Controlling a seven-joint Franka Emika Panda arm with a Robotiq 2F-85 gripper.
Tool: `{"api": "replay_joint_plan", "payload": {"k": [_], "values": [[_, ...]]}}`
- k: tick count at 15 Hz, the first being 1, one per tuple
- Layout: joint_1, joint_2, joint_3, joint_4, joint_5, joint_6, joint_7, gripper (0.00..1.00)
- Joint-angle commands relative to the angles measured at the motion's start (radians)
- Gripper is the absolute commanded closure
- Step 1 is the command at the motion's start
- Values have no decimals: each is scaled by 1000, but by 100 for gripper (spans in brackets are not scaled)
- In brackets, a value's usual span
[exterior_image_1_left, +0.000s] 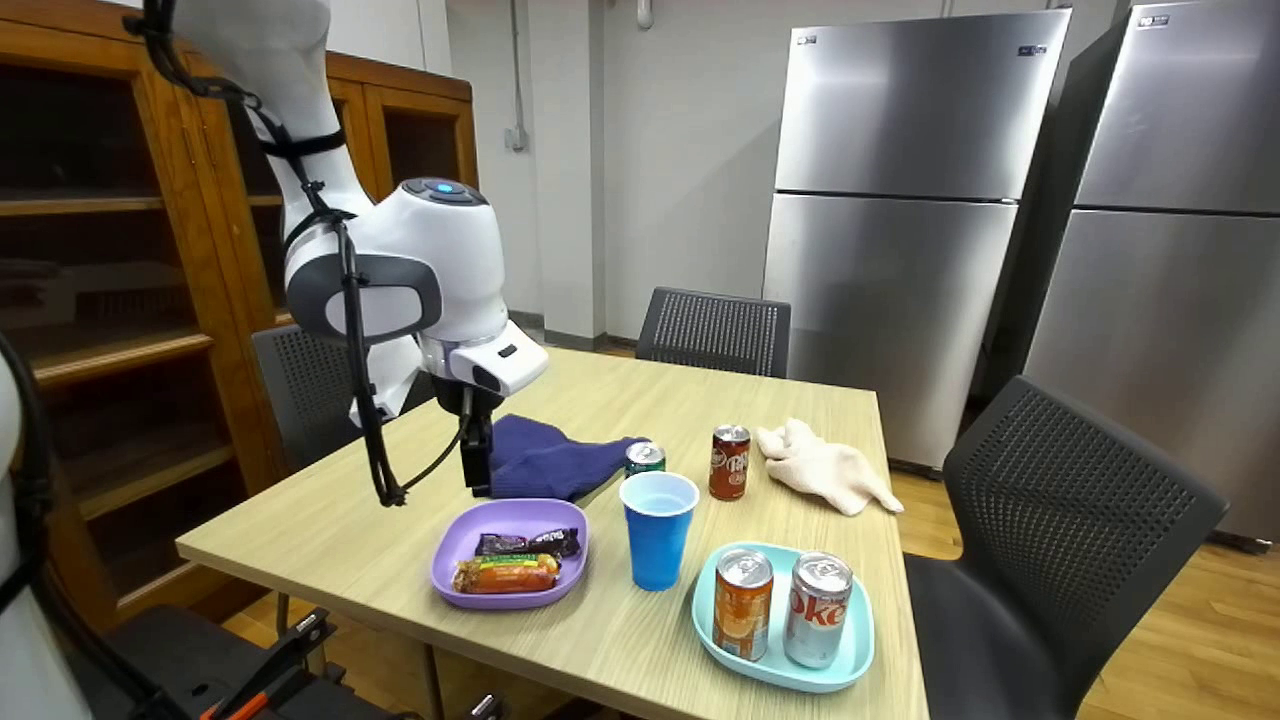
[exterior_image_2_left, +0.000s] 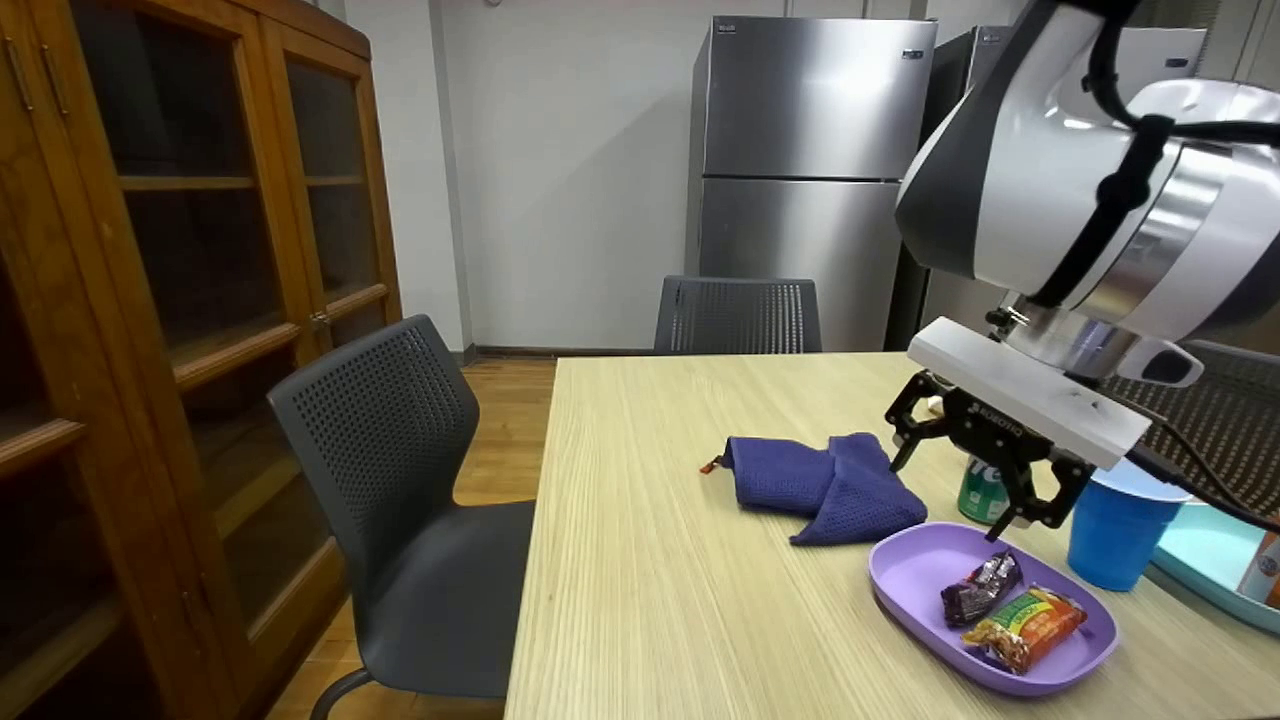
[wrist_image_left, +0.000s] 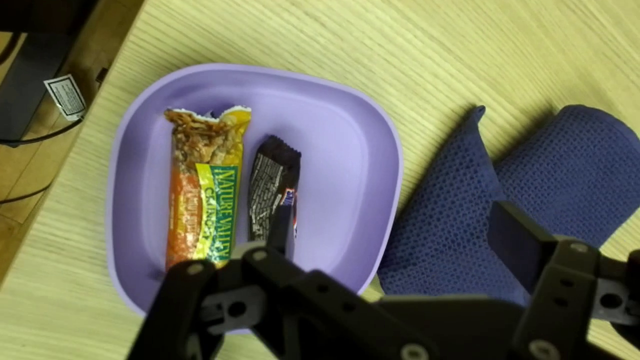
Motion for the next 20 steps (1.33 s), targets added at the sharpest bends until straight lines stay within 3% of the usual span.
{"api": "replay_joint_plan", "payload": {"k": [1, 4, 5, 20], "values": [[-10, -83, -25, -39, -35, -1, -22, 0], [-11, -99, -59, -39, -91, -9, -31, 0], [0, -52, -49, -14, -59, 0, -7, 0], [0, -61, -64, -17, -78, 0, -18, 0]]}}
